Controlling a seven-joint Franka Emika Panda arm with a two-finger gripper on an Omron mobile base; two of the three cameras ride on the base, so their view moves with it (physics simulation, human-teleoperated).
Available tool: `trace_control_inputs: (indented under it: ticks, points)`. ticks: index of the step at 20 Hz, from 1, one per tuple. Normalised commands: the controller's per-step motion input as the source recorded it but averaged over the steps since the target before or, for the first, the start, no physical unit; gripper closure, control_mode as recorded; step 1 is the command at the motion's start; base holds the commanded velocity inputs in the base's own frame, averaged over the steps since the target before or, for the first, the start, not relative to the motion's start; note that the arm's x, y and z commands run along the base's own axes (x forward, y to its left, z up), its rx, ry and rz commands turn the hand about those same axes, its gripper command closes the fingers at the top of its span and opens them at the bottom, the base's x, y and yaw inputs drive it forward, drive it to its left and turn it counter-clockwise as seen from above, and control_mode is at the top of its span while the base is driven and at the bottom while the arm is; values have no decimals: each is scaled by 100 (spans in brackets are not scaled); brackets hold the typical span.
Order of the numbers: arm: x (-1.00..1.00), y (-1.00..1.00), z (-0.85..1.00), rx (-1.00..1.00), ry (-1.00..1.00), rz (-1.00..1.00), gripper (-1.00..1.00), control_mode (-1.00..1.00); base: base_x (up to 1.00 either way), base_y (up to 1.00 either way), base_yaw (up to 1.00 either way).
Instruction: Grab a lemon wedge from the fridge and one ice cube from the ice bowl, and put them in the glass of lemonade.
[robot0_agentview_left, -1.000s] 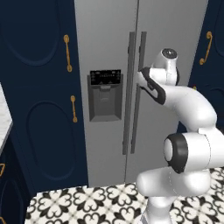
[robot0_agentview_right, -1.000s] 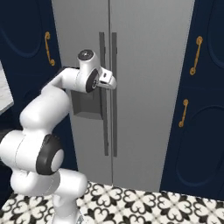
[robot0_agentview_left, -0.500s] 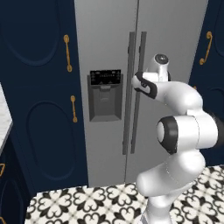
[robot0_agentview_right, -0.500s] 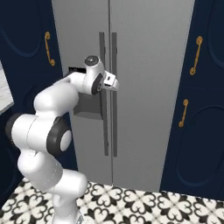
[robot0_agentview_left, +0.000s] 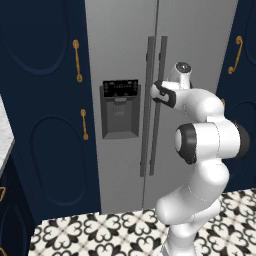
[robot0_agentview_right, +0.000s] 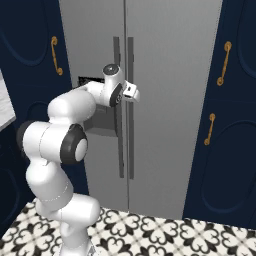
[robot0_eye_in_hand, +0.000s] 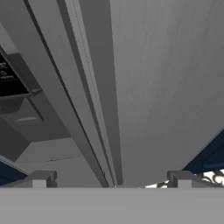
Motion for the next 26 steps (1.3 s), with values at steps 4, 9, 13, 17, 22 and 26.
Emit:
trace_control_inputs:
  ticks: [4,9,13,17,22,26]
  points:
    - [24,-10,-11,0,-1,-1,-100,-100,0,0,0]
    - [42,0,-24,0,-2,0,-100,-100,0,0,0]
    - [51,0,-27,0,0,0,-100,-100,0,0,0]
    - [53,0,-9,0,0,0,-100,-100,0,0,0]
    - [63,0,0,0,0,0,-100,-100,0,0,0]
    - [53,-5,-2,0,0,0,-100,-100,0,0,0]
